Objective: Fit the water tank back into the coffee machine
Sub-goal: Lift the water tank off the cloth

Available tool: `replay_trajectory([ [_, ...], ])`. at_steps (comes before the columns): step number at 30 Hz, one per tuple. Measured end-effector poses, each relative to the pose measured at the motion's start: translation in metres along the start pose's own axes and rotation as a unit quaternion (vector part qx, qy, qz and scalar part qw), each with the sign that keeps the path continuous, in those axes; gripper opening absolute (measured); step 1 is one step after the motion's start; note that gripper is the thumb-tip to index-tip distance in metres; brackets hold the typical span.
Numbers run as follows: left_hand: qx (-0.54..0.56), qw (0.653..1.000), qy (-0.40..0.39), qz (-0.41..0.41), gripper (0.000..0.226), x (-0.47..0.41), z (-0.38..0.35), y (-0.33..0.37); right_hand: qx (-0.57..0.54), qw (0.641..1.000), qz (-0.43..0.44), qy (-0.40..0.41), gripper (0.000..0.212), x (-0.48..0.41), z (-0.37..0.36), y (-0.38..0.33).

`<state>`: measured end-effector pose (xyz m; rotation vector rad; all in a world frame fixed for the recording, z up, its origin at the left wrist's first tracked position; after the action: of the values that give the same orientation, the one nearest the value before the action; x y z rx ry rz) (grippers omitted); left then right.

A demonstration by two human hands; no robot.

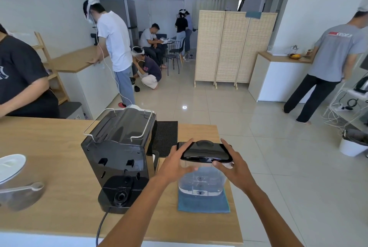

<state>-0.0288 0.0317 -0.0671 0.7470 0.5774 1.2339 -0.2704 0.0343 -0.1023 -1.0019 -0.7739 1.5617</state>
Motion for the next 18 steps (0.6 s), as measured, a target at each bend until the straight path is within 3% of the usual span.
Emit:
replay_trajectory([
  [6,-0.070,0.998,-0.004,-0.004,0.103,0.005,0.000,0.000,0.050,0.998,0.034,-0.035,0.101,-0.001,0.007,0.007],
  [18,-0.098,0.994,0.024,-0.049,0.100,0.026,0.015,0.011,0.040,0.996,0.078,0.008,0.093,0.023,0.014,-0.026],
])
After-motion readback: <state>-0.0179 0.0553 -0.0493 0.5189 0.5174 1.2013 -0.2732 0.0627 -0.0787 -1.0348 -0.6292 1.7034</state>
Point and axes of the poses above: each hand's wrist, its own x-axis away from the middle knuckle, its own z-axis out of the back of the hand, y = z × x, the point moved 1 cm from there along -x, towards the middle knuckle, and after that the axes turned 3 degrees about -x, right-handed, at the moved point
